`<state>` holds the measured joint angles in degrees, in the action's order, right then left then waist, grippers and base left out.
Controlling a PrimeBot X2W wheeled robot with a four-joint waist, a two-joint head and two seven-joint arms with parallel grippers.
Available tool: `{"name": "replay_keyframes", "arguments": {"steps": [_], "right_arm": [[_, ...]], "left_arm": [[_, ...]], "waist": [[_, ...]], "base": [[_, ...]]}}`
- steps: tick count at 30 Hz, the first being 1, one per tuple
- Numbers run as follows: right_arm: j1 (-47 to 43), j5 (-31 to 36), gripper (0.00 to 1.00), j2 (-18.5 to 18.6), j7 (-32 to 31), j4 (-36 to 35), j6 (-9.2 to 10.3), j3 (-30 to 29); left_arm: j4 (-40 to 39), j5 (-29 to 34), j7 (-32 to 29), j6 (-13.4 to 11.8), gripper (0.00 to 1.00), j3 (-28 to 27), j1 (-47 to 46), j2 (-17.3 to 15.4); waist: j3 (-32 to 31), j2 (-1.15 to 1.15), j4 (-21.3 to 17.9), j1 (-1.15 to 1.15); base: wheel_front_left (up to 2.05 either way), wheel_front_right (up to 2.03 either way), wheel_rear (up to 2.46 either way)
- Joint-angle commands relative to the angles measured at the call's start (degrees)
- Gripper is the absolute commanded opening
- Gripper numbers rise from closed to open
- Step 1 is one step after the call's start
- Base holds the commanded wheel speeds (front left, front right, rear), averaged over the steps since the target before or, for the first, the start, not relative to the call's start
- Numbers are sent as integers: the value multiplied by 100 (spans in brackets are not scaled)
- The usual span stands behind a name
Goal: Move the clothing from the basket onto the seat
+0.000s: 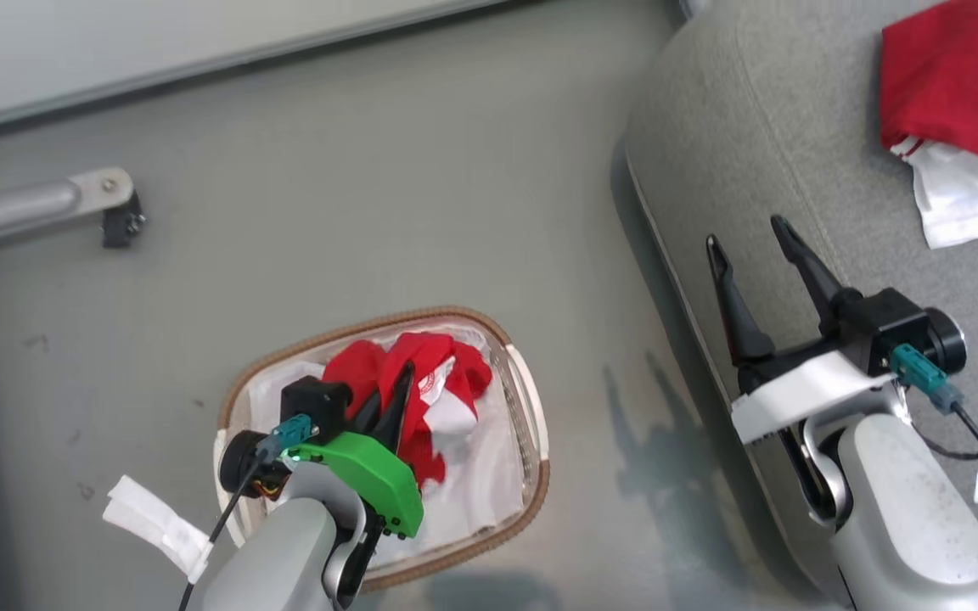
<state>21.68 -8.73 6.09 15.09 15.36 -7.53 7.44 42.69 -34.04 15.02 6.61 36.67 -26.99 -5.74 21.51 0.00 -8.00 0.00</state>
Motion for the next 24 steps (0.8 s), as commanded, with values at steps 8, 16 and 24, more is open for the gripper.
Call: {"name": "replay_keyframes", "arguments": {"steps": [8,16,24], "right_arm": [[-644,-79,100,102,11,131,8,-29],[-1187,-63,100,70,11,203,8,-87],[-1551,-8,100,14,11,288,8,-18]], "left_arm": [[-1160,952,22,38,0,-995,754,148],[-2110,1245,22,85,0,-1332,774,255],[-2673,1250,22,93,0,-1365,400,274]], "waist": [[-1365,0,580,0],[-1792,0,759,0],[-2009,0,858,0]], "base": [[0,0,0],[0,0,0],[0,0,0]]}}
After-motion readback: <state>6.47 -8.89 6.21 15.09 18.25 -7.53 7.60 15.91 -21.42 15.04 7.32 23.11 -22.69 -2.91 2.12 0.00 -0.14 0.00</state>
